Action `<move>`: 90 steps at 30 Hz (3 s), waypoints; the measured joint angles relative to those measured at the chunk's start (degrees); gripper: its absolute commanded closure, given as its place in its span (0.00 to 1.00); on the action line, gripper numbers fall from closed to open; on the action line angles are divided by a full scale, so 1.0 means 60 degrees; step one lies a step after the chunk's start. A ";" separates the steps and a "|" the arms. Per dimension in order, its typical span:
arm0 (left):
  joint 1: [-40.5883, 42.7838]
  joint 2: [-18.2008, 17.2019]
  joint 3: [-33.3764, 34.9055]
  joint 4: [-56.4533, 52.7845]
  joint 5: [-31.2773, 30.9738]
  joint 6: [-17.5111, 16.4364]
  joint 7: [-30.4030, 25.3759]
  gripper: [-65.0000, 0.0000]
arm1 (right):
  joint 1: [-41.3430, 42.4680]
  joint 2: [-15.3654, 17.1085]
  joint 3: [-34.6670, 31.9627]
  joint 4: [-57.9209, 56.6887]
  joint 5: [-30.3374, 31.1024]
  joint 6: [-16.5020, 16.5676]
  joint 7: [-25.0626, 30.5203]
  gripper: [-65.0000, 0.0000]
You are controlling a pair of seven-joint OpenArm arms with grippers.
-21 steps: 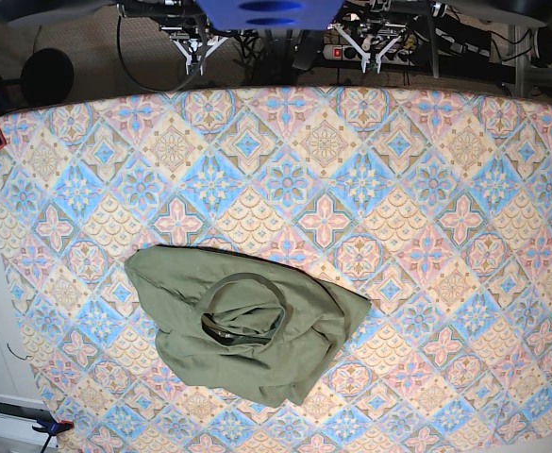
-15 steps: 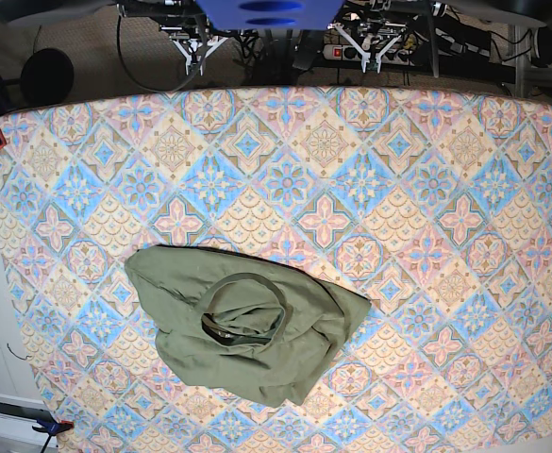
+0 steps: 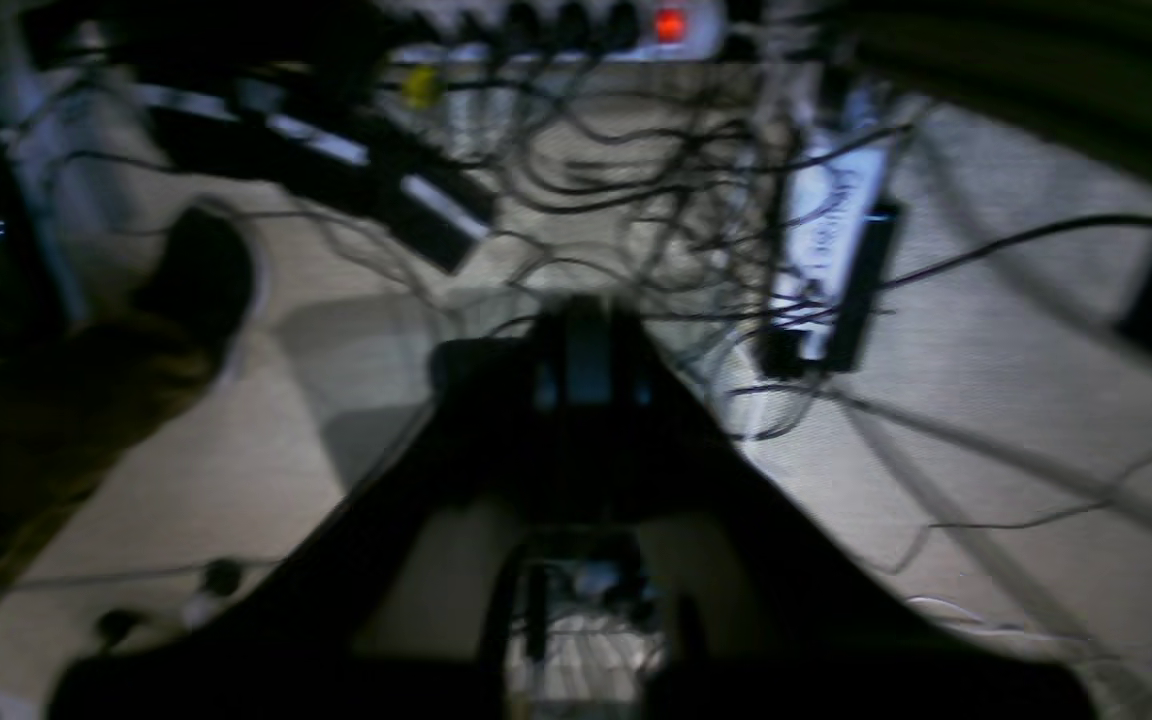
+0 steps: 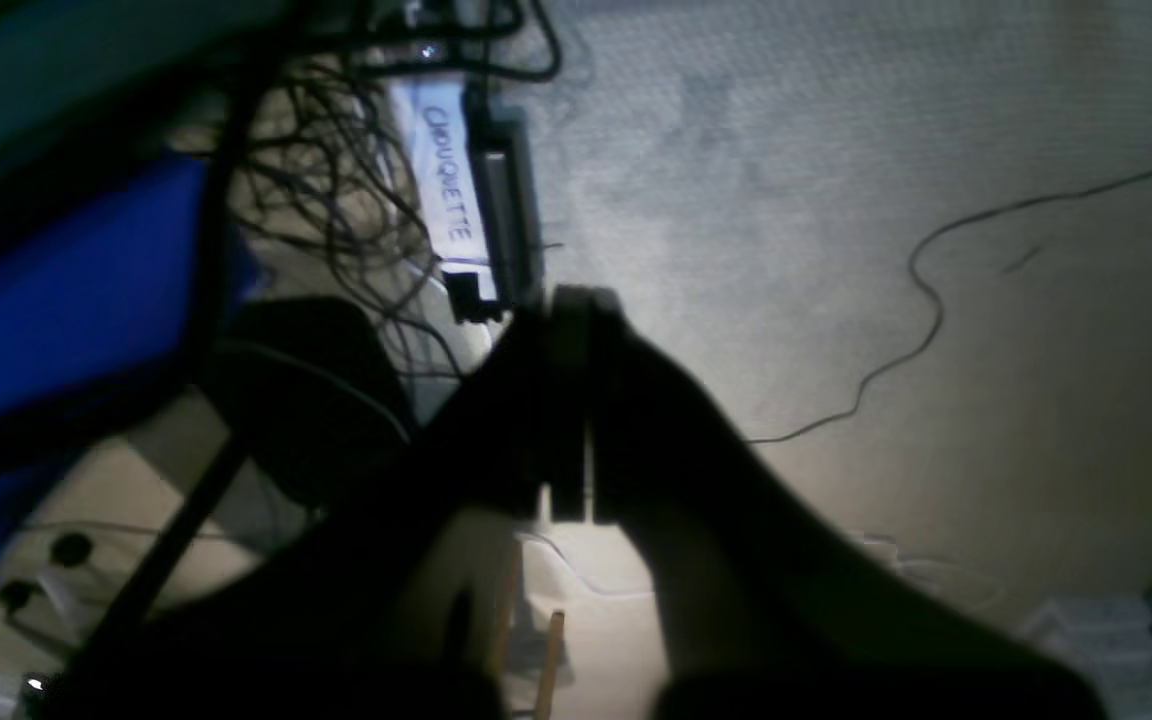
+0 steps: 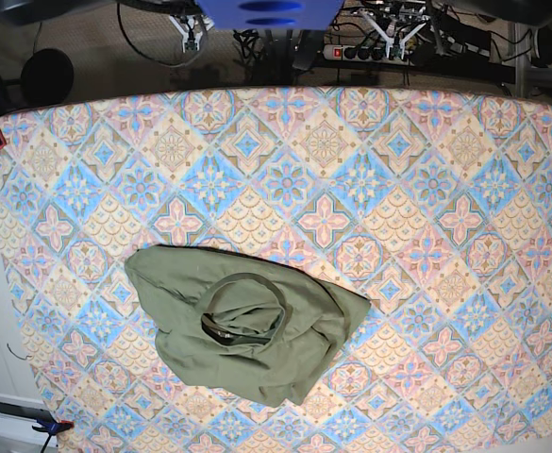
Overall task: Layout the t-shirt on the table in an organized manner, then fold the t-shirt properly
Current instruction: 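Raise both arms from the rest pose toward the table, then move the right gripper down onto the crumpled green t-shirt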
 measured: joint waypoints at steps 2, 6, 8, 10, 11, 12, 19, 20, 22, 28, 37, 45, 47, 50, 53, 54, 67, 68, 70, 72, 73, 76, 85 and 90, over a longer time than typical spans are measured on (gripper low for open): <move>0.0295 -0.0109 0.0000 0.0353 0.0004 0.0000 -0.0036 1.00 | -0.0346 0.0237 0.0000 0.0528 0.0004 -0.0004 0.0058 1.00; 0.1016 -0.0317 0.0040 0.1326 0.0000 -0.0004 -0.0047 1.00 | -0.1162 0.0758 0.0015 0.1676 0.0000 -0.0146 0.0047 1.00; 0.1461 -0.0459 0.0419 0.1971 -0.0029 0.0018 -0.0040 1.00 | -0.1643 0.0831 0.0040 0.2266 0.0007 -0.0157 0.0069 1.00; 0.1996 -0.0783 0.1137 0.2805 -0.0073 -0.0040 -0.0058 1.00 | -0.2113 0.0783 0.0353 0.2809 0.0007 -0.0015 0.0018 1.00; 0.2240 -0.0925 0.1424 0.3228 -0.0113 -0.0029 0.0015 1.00 | -0.2302 0.0696 0.0659 0.3067 -0.0007 0.0000 -0.0022 1.00; 0.2557 -0.1104 0.1712 0.3774 -0.0087 0.0022 0.0022 1.00 | -0.2546 0.0619 0.0991 0.3391 0.0047 0.0036 -0.0011 1.00; 0.3996 -0.1523 0.1880 0.6382 -0.0098 0.0007 0.0000 1.00 | -0.3931 0.0856 0.2218 0.5799 0.0033 -0.0091 0.0062 1.00; 0.4207 -0.1617 0.1898 0.6772 -0.0091 -0.0098 -0.0033 1.00 | -0.4200 0.0849 0.2295 0.6226 0.0004 -0.0098 0.0018 1.00; 0.4521 -0.1781 0.1872 0.7366 -0.0102 0.0025 -0.0015 1.00 | -0.4605 0.0805 0.2499 0.6889 0.0025 -0.0011 -0.0073 1.00; 0.5672 -0.2401 0.1851 0.9537 -0.0102 0.0022 0.0051 1.00 | -0.5752 0.0725 0.3282 0.9220 0.0015 -0.0036 -0.0681 1.00; 0.6969 -0.2736 0.0852 1.2965 -0.1144 0.0029 0.0514 1.00 | -0.7005 0.0710 0.3956 1.3060 0.1111 -0.0033 -0.2102 1.00; 0.7129 -0.2754 0.0058 1.6098 -0.1639 0.0000 0.2109 1.00 | -0.6958 0.0743 0.4568 1.5744 0.4849 0.0033 -0.3657 1.00; 0.7096 -0.2750 -0.0069 1.6200 -0.1632 0.0018 0.2189 1.00 | -0.6932 0.0739 0.4568 1.5668 0.5085 -0.0120 -0.4178 1.00; 0.6623 -0.2728 -0.0131 1.6192 -0.1625 0.0015 0.2353 1.00 | -0.6342 0.1027 0.4452 1.5686 0.5574 -0.0098 -0.4382 1.00; 0.6080 -0.2747 -0.0138 1.6207 -0.1639 0.0015 0.2273 1.00 | -0.5410 0.1512 0.3869 1.5744 0.5668 -0.0047 -0.4506 1.00; 0.5945 -0.2750 -0.0146 1.6207 -0.1647 0.0022 0.2273 1.00 | -0.5176 0.1570 0.3654 1.5752 0.5679 0.0007 -0.4503 1.00; 0.2681 -0.2648 -0.0197 1.6189 -0.3209 0.0033 0.5206 1.00 | -0.1628 0.1876 0.1089 1.5620 0.5621 -0.0091 -0.5880 1.00; 0.2499 -0.2648 -0.0259 1.6185 -0.3428 0.0011 0.5508 1.00 | -0.1388 0.1851 0.0936 1.5562 0.5581 -0.0109 -0.5960 1.00; 0.2036 -0.2550 -0.0466 1.6189 -0.3876 -0.0022 0.5967 1.00 | -0.0710 0.1883 0.0572 1.5486 0.5140 -0.0066 -0.5923 1.00; 0.1457 -0.2393 -0.0576 1.6181 -0.4109 0.0087 0.6535 1.00 | -0.0069 0.1934 0.0066 1.5456 0.4360 -0.0080 -0.5737 1.00; 0.1195 -0.2324 -0.0634 1.6174 -0.4186 0.0069 0.6768 1.00 | 0.0215 0.1938 -0.0277 1.5387 0.4003 -0.0098 -0.5679 1.00; 0.0725 -0.2138 -0.0739 1.6170 -0.4397 0.0022 0.7311 1.00 | 0.0918 0.1912 -0.1304 1.4863 0.3111 0.0025 -0.5861 1.00; 0.0018 -0.2033 -0.0696 1.5908 -0.4364 0.0022 0.7501 0.93 | 0.3402 0.1934 -0.2324 1.2848 0.2510 -0.0025 -0.5723 0.70; 0.0004 -0.2018 -0.0696 1.5770 -0.4368 0.0029 0.7559 0.73 | 0.4186 0.1942 -0.2605 1.1551 0.2524 -0.0066 -0.5920 0.63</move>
